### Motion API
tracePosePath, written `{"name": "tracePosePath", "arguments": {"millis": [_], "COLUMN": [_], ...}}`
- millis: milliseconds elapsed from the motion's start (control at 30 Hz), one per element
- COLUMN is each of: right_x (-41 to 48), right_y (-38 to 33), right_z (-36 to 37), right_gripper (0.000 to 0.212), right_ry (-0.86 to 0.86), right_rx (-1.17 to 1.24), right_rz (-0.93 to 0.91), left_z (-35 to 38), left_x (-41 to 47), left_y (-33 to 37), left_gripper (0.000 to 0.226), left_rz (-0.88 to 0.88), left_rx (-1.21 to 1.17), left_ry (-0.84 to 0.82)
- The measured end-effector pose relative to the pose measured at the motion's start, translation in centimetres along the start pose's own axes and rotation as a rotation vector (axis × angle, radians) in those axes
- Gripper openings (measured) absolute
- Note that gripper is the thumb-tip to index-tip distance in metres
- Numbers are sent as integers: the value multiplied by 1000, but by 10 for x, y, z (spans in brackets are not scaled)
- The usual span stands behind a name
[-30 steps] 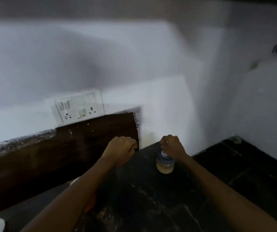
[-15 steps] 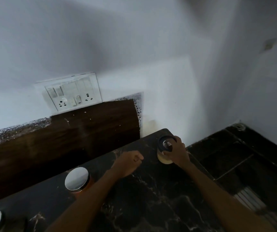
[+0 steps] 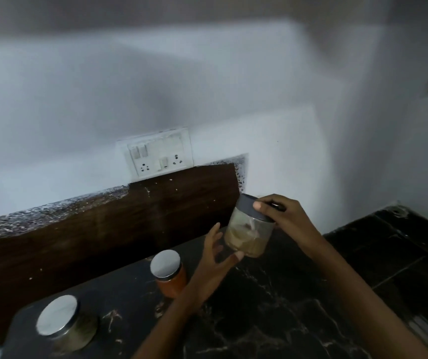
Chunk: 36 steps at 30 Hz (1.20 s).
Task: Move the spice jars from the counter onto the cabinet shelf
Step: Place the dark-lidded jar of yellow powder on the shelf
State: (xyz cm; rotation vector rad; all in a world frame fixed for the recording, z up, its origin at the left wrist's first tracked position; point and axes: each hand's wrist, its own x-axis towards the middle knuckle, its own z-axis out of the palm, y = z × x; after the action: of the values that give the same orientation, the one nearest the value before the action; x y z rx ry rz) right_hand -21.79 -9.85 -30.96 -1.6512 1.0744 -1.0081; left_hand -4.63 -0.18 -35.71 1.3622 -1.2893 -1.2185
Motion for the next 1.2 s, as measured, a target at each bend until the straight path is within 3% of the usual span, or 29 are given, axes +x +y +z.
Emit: {"name": "tracePosePath", "arguments": {"millis": [167, 333, 433, 733, 900, 1033, 1200], "right_x": [-31, -56, -69, -91, -94, -96, -97], "right_y": [-60, -99, -122, -164, -178, -182, -187], "right_z": [31, 59, 74, 105, 111, 113, 119], "right_gripper": [9, 20, 30, 22, 32, 20, 14], "right_ry": [-37, -28, -52, -80, -98, -105, -82], "right_rx": [79, 19, -24, 3, -7, 30, 70], "right_rz": [-29, -62, -73, -151, -191, -233, -301], "left_z": [-7, -31, -48, -82, -94, -99, -103], "left_x": [-48, -84, -106, -147, -158, -163, -166], "left_y": [8, 28, 36, 50, 52, 51, 50], "left_gripper": [98, 57, 48, 72, 81, 75, 99], "left_rz": [73, 141, 151, 128, 121, 125, 145], "left_rx": [-156, -222, -213, -255, -285, -293, -341], "left_ry": [97, 269, 294, 346, 341, 326, 272]}}
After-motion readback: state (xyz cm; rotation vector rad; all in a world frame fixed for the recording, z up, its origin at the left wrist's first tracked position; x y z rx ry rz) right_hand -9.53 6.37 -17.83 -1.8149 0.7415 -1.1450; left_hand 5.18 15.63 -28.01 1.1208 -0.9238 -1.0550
